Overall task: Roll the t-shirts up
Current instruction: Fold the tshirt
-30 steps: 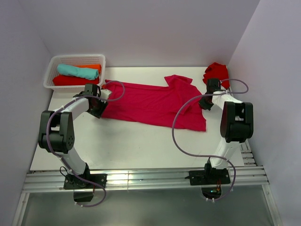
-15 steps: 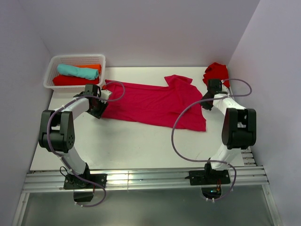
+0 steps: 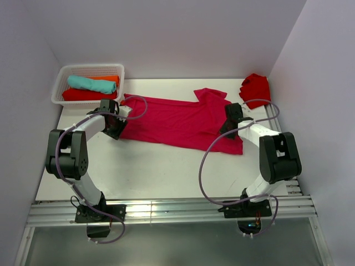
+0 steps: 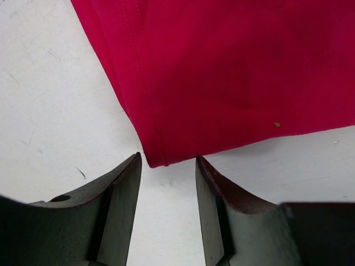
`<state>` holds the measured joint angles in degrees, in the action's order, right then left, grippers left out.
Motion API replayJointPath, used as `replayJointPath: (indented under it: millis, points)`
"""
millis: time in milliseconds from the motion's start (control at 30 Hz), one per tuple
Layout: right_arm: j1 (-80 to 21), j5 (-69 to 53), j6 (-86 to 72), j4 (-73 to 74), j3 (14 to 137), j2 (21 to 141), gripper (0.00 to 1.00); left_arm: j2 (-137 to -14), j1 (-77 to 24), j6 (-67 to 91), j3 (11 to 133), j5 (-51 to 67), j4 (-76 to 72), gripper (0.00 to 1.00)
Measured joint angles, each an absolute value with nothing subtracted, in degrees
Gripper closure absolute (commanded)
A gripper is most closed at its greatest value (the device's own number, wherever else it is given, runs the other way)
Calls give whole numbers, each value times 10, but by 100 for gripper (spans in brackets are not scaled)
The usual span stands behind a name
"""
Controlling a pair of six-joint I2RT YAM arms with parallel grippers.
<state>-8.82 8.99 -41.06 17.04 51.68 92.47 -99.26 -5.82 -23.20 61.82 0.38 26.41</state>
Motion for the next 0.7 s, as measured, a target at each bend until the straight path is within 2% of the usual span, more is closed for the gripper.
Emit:
replayJointPath:
  millis: [567,700]
  points:
    - [-95,82,-409,178,632,1018,87,-993,-58,-232,618,4,264,51]
    - [-95,77,-408,187,671,1038,83,-993,-58,-232,618,4,264,51]
